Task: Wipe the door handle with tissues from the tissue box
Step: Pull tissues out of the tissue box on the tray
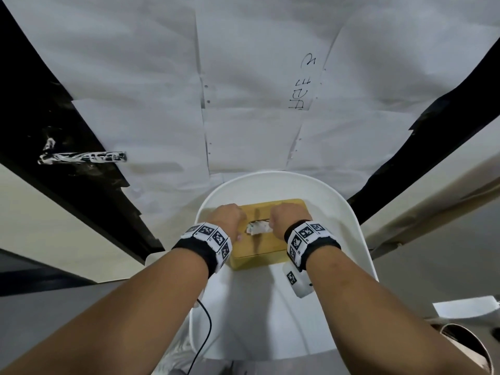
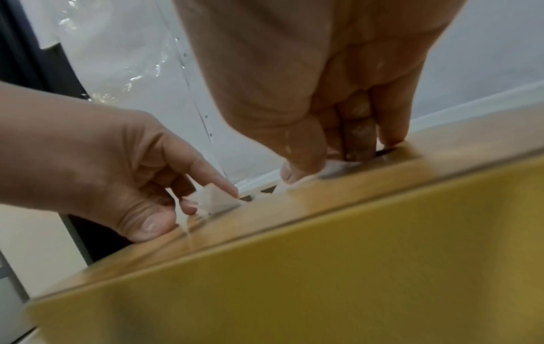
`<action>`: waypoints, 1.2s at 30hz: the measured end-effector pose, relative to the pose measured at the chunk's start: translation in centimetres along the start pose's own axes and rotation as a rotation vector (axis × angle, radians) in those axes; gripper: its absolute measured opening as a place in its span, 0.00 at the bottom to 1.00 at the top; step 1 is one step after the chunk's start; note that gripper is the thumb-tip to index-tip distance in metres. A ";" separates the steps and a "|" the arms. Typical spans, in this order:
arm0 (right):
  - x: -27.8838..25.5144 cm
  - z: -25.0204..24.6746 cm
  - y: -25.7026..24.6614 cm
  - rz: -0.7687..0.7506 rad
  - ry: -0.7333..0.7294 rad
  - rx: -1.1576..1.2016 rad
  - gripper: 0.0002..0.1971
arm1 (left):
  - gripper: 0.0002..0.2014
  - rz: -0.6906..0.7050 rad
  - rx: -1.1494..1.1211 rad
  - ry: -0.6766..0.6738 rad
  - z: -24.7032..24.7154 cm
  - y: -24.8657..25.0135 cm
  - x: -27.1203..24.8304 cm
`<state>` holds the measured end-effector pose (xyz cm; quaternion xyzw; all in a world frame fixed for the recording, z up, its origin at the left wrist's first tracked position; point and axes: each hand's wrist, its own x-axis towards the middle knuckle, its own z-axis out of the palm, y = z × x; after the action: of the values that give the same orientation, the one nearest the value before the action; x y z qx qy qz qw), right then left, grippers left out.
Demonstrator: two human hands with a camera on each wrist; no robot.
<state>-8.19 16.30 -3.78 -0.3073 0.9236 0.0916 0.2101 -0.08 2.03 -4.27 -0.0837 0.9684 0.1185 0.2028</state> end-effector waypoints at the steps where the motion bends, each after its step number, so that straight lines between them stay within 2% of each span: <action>1: 0.1 0.1 0.1 0.004 0.004 0.005 0.10 | 0.24 0.002 -0.050 0.020 0.2 -0.2 0.0; 4: 0.3 0.3 0.5 0.022 0.042 0.063 0.10 | 0.25 0.020 -0.176 0.088 0.8 -0.5 -0.1; 9: 0.2 0.3 1.0 0.036 0.076 0.178 0.10 | 0.22 0.064 -0.343 0.091 1.6 -0.2 0.0; 12: 0.2 0.1 1.3 0.058 0.077 0.243 0.12 | 0.17 0.090 -0.377 0.135 1.6 0.1 0.1; 15: 0.3 0.2 1.5 0.086 0.106 0.321 0.09 | 0.13 0.064 -0.427 0.147 1.5 0.3 0.5; 19: 0.2 0.2 1.5 0.096 0.107 0.382 0.09 | 0.24 0.051 -0.480 0.104 2.0 0.3 0.4; 20: 0.2 0.2 1.5 0.093 0.104 0.398 0.09 | 0.23 0.049 -0.480 0.099 2.1 0.3 0.4; 23: 0.3 -0.2 1.6 0.101 0.109 0.454 0.10 | 0.11 0.060 -0.462 0.165 2.0 0.5 0.6; 25: 0.3 -0.4 2.0 0.109 0.122 0.524 0.10 | 0.06 0.040 -0.444 0.186 1.7 0.4 0.7; 28: 0.1 -0.6 2.4 0.094 0.161 0.644 0.05 | 0.05 -0.035 -0.477 0.195 1.4 0.3 0.7; 31: -0.1 -0.4 2.2 0.065 0.090 0.682 0.16 | 0.04 -0.057 -0.475 0.229 1.1 0.1 0.5; 33: -0.3 -0.2 2.1 0.035 0.054 0.641 0.16 | 0.04 -0.072 -0.488 0.235 1.1 0.0 0.5; 36: -0.5 0.1 2.1 0.029 0.123 0.661 0.12 | 0.01 -0.094 -0.522 0.254 0.9 -0.3 0.3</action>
<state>-9.03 18.23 -3.53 -0.2142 0.9185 -0.2287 0.2411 0.00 1.94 -5.27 -0.1921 0.9180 0.3423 0.0567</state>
